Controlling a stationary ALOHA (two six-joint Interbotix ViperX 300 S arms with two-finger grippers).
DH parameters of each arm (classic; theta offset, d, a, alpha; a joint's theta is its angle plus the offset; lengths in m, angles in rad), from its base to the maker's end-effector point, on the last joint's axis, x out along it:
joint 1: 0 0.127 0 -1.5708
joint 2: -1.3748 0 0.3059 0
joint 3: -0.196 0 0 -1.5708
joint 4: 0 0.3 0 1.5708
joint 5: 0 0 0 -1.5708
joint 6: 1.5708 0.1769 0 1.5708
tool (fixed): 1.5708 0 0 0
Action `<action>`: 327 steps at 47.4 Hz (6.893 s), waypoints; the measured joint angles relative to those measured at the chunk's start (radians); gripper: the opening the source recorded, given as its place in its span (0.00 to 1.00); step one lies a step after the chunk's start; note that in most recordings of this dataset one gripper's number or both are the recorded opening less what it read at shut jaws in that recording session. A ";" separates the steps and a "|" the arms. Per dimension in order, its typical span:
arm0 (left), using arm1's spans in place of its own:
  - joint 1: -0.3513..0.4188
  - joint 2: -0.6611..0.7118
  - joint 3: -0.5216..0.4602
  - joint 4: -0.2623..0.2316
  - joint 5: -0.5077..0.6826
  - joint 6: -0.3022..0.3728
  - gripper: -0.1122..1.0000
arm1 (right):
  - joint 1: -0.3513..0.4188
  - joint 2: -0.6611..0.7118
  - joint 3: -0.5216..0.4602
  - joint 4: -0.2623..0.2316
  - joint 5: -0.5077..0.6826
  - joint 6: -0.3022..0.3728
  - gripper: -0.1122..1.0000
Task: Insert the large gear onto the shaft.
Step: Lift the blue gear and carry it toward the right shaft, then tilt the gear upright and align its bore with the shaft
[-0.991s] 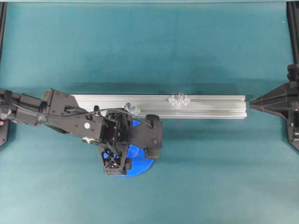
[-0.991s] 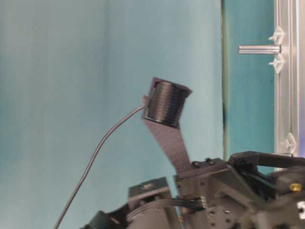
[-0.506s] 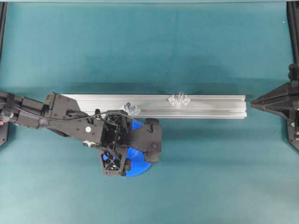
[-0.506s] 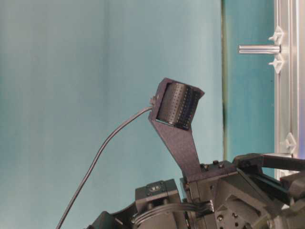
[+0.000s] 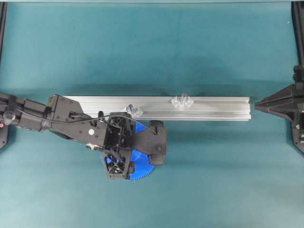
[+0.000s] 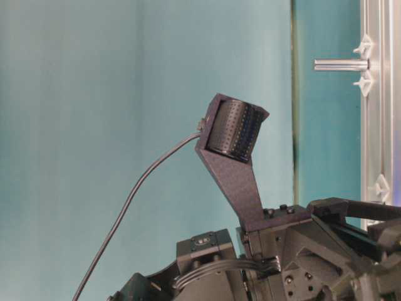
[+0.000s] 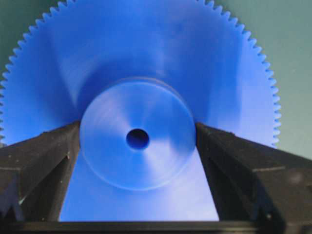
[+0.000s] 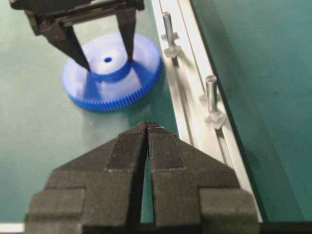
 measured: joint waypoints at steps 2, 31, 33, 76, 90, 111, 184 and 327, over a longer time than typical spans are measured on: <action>0.002 0.002 0.000 -0.002 0.000 0.008 0.83 | 0.002 0.000 0.000 0.000 0.000 0.000 0.17; 0.002 0.000 -0.002 0.000 0.000 0.015 0.80 | 0.000 0.002 0.000 0.000 0.000 0.000 0.17; 0.002 -0.002 -0.003 0.000 0.000 0.021 0.80 | 0.000 0.002 0.000 0.000 0.000 0.000 0.17; 0.130 -0.103 -0.256 0.002 0.218 0.405 0.80 | 0.000 0.000 0.000 0.000 -0.012 0.002 0.17; 0.207 -0.086 -0.341 0.005 0.224 0.603 0.80 | 0.000 -0.009 0.000 -0.003 -0.012 0.002 0.17; 0.273 0.114 -0.505 0.005 0.225 0.683 0.80 | -0.026 -0.018 0.003 -0.023 -0.020 0.002 0.17; 0.324 0.204 -0.621 -0.002 0.279 0.672 0.80 | -0.048 -0.038 0.006 -0.023 -0.026 0.002 0.17; 0.307 0.236 -0.660 -0.002 0.354 0.456 0.90 | -0.048 -0.040 0.006 -0.023 -0.026 0.006 0.17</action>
